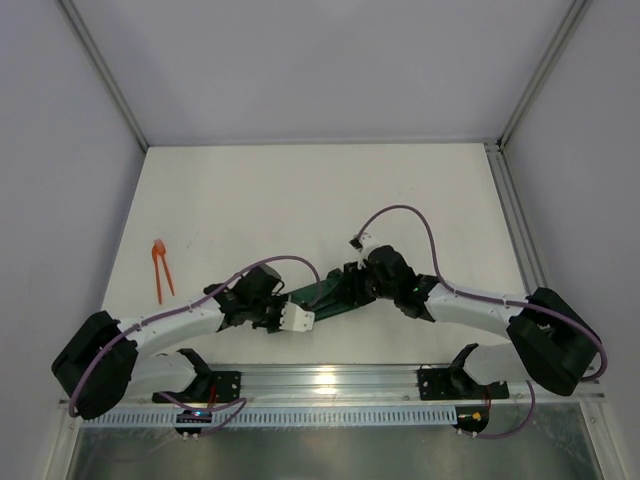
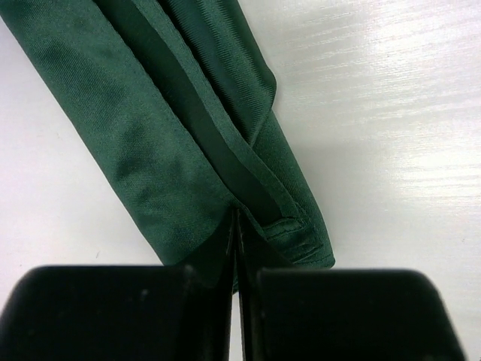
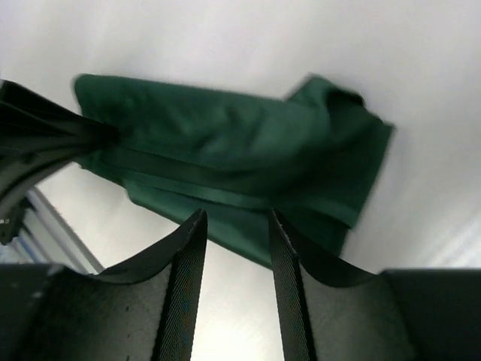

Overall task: Fold the napkin into a case and place the utensils inside
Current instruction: Smooth out the smaller rectangle-folded napkin at the center of the board.

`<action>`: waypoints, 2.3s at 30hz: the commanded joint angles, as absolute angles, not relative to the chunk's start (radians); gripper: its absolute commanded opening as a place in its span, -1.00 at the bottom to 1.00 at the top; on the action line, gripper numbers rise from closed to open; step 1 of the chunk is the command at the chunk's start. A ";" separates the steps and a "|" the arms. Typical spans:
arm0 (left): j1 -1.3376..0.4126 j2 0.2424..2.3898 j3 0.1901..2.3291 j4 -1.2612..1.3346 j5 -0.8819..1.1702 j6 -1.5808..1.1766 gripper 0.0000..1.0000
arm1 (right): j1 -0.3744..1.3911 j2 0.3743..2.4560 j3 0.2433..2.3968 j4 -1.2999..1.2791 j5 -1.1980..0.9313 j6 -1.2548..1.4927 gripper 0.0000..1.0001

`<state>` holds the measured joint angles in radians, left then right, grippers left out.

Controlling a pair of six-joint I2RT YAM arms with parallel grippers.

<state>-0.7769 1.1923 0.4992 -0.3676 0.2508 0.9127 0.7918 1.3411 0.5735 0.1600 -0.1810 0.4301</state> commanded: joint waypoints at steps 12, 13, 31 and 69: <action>-0.781 1.244 0.477 -0.357 0.278 0.828 -1.00 | 0.724 1.296 0.445 0.109 -0.032 0.568 -0.10; -0.781 1.249 0.477 -0.356 0.278 0.824 -1.00 | 0.721 1.310 0.442 0.120 -0.026 0.568 -0.21; -0.778 1.491 0.554 -0.204 0.078 0.772 -1.00 | 0.525 1.750 0.851 0.247 -0.152 0.377 -0.80; -0.773 1.434 0.546 -0.264 0.147 0.749 -1.00 | 0.601 1.821 0.976 0.212 0.067 0.313 -0.93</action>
<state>-0.7784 1.4006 0.5755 -0.1017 0.1066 0.7906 0.6044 1.8717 1.0096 0.1616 0.0010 0.3164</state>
